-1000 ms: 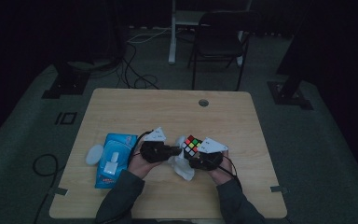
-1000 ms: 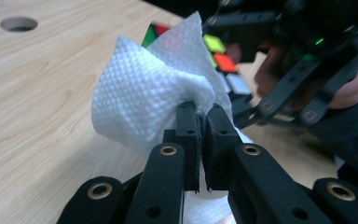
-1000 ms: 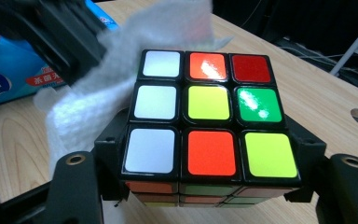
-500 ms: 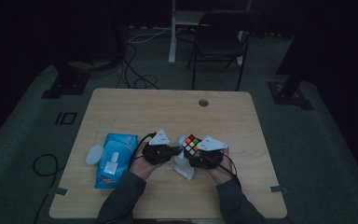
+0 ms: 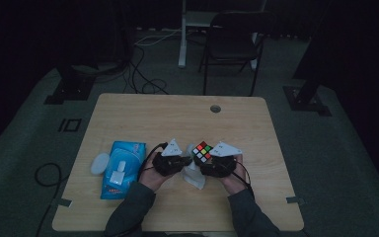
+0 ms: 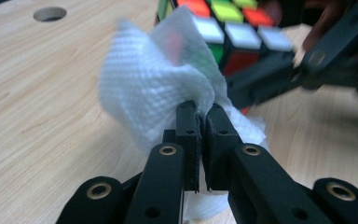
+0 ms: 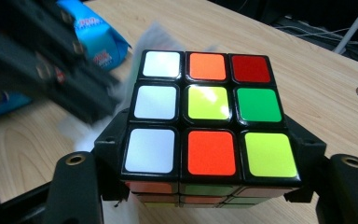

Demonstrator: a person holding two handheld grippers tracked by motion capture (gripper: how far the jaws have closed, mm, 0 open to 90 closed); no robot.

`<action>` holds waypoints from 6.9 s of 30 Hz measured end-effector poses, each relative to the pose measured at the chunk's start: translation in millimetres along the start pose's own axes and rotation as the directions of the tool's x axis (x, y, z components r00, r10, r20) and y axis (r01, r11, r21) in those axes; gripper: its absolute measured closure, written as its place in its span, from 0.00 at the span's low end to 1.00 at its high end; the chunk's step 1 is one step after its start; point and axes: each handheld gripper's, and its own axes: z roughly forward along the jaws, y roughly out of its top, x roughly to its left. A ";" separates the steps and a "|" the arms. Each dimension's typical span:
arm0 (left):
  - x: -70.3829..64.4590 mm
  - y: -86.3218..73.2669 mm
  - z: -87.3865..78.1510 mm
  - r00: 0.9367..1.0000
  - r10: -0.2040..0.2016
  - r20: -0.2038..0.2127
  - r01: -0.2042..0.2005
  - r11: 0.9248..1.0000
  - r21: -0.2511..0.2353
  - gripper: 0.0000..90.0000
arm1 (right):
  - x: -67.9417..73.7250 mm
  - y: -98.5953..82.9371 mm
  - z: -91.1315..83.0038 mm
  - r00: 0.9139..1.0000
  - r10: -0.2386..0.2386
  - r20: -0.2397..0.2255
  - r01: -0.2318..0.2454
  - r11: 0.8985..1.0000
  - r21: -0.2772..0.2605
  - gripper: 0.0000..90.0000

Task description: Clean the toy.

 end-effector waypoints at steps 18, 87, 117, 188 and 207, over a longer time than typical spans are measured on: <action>-26.2 5.7 21.4 0.999 0.053 0.009 -0.053 0.999 -0.006 0.96 | -11.2 -0.2 0.0 0.990 0.138 0.030 -0.138 0.990 0.008 0.38; -53.4 14.7 59.7 0.994 0.040 -0.105 -0.057 0.985 -0.166 0.95 | -23.7 -2.3 -2.7 0.920 0.392 0.001 -0.392 0.919 -0.033 0.37; -59.8 17.6 58.0 0.989 0.049 -0.138 -0.079 0.972 -0.223 0.95 | -25.9 -4.0 -2.5 0.900 0.436 0.000 -0.436 0.900 -0.025 0.37; -27.9 -9.3 51.5 0.967 0.030 -0.254 -0.064 0.990 -0.125 0.95 | -24.7 -0.4 -6.0 0.907 0.416 -0.070 -0.416 0.909 0.012 0.37; -16.0 -10.0 47.8 0.958 0.035 -0.283 -0.068 0.992 -0.106 0.96 | -21.8 0.8 -3.6 0.911 0.401 -0.095 -0.400 0.916 0.031 0.37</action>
